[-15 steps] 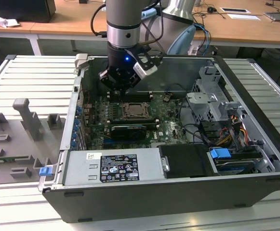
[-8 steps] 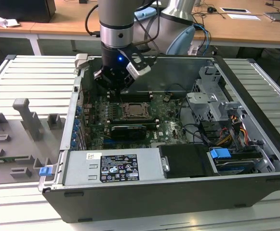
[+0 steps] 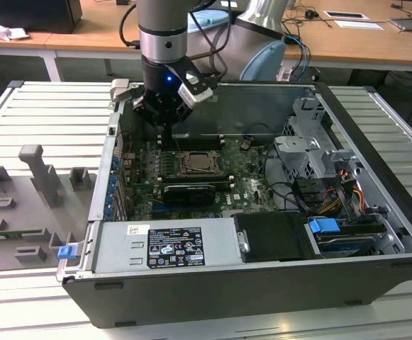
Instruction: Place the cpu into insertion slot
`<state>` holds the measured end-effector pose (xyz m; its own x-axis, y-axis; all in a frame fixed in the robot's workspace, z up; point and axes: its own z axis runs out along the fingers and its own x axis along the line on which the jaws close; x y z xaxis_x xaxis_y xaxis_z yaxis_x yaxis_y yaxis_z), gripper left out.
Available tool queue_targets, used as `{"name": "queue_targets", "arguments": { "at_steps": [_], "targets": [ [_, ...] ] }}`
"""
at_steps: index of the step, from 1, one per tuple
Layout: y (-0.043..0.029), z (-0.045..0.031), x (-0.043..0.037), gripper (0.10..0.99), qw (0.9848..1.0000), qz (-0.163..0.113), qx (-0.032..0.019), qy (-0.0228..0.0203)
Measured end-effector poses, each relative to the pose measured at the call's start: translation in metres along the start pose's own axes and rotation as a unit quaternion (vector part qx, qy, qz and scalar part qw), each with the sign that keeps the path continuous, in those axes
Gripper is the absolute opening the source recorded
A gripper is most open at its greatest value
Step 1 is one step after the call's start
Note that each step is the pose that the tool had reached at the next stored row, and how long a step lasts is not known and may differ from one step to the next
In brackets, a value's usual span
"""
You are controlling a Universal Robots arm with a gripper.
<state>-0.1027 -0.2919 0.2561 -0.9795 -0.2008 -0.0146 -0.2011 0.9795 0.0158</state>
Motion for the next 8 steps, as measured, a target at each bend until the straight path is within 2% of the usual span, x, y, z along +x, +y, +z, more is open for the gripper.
{"name": "queue_targets", "arguments": {
  "at_steps": [2, 4, 8],
  "targets": [
    [0.0035, -0.0004, -0.0005, 0.106, 1.0000, 0.004, 0.0008, -0.0035],
    [0.0031, -0.0002, -0.0026, 0.106, 1.0000, 0.007, 0.0008, -0.0038],
    [0.0009, 0.0005, -0.0130, 0.106, 0.9999, 0.011, 0.0009, -0.0038]
  ]
}}
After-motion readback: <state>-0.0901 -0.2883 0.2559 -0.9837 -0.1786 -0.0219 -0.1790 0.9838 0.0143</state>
